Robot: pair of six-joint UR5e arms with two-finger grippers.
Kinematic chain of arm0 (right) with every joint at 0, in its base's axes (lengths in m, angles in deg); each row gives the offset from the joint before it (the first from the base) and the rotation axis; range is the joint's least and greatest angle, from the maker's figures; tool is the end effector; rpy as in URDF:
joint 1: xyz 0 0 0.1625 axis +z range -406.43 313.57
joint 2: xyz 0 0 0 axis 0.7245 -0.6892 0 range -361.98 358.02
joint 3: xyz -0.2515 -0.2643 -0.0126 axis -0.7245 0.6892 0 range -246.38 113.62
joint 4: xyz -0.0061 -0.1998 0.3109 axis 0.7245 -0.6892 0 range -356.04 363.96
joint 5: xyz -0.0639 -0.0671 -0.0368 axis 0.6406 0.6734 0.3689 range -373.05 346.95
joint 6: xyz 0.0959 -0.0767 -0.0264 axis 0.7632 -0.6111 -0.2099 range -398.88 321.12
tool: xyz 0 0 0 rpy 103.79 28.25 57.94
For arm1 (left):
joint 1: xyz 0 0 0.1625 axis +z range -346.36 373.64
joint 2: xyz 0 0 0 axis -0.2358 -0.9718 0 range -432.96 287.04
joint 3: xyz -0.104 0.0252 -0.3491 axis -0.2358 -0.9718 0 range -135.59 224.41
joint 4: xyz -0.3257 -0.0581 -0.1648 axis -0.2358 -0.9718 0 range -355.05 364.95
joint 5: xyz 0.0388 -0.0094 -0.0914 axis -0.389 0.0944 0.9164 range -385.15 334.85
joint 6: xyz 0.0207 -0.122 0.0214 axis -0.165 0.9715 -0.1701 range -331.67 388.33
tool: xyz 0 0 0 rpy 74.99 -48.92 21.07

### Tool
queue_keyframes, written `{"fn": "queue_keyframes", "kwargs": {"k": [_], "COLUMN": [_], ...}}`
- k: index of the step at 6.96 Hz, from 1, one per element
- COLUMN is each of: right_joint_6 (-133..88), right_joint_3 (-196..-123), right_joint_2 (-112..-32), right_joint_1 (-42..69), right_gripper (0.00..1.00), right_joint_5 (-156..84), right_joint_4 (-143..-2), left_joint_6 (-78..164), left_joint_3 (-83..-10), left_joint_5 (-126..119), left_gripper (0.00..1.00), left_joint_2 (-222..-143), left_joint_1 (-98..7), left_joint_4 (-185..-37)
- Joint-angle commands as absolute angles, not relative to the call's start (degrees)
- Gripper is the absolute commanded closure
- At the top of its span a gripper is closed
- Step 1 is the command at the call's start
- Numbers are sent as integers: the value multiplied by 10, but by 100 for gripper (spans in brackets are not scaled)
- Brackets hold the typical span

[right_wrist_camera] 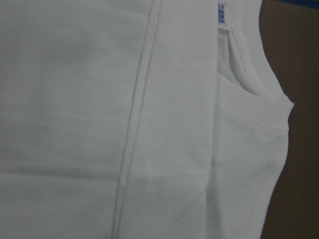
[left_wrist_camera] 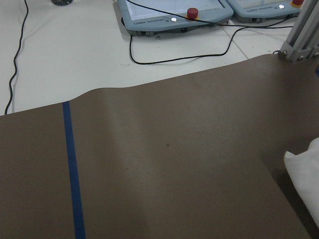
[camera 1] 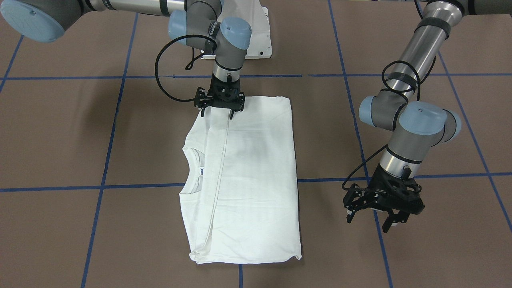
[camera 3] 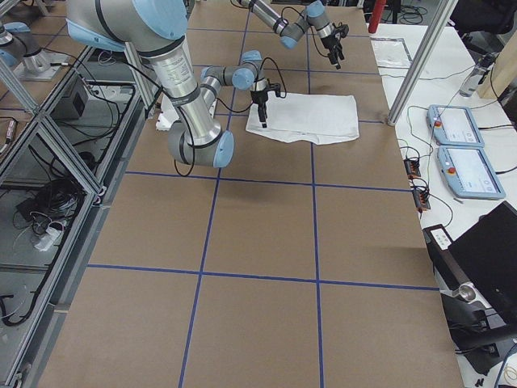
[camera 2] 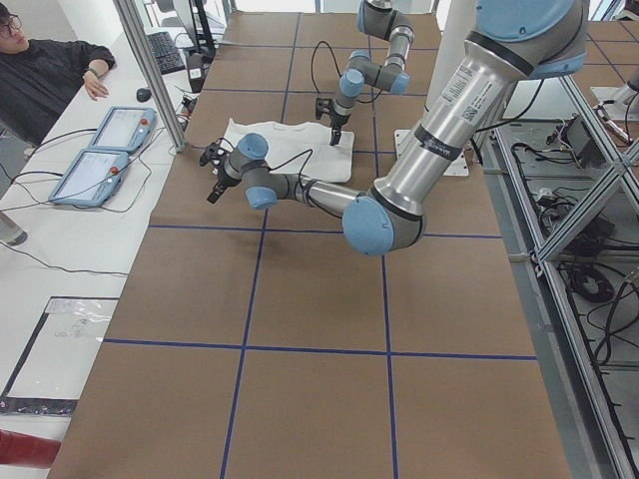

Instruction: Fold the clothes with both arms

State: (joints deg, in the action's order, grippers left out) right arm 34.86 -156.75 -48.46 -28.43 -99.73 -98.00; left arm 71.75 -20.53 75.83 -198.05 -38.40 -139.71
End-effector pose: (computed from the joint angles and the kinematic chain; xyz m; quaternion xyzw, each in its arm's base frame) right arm -0.5754 -0.3347 0.2419 0.1077 -0.2546 0.0226 0.9608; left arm 0.3465 -0.6219 0.3638 0.3511 0.4086 0.0111 0.8424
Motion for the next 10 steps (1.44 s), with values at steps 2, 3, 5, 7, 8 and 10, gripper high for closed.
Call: {"fn": "queue_keyframes", "kwargs": {"k": [2,3,5,7,8,10], "right_joint_6": [348,346,325,296,292,287], "right_joint_3": [-1570,-1578,-1626,-1714,-1731,-1768], "right_joint_2": [-494,-495,-542,-609,-627,-667], "right_joint_1": [-286,-286,-282,-273,-269,-267], "right_gripper": [0,0,0,0,0,0], "right_joint_5": [-992,-994,-993,-993,-993,-993], "right_joint_4": [-984,-1003,-1026,-1057,-1064,-1064], "left_joint_6": [718,718,718,718,724,726], "left_joint_3": [-205,-205,-205,-205,-205,-205], "left_joint_5": [758,758,758,757,758,758], "left_gripper": [0,0,0,0,0,0], "left_joint_2": [-1979,-1979,-1979,-1979,-1979,-1979], "left_joint_1": [-383,-383,-382,-380,-380,-377], "left_joint_4": [-1397,-1397,-1397,-1397,-1397,-1397]}}
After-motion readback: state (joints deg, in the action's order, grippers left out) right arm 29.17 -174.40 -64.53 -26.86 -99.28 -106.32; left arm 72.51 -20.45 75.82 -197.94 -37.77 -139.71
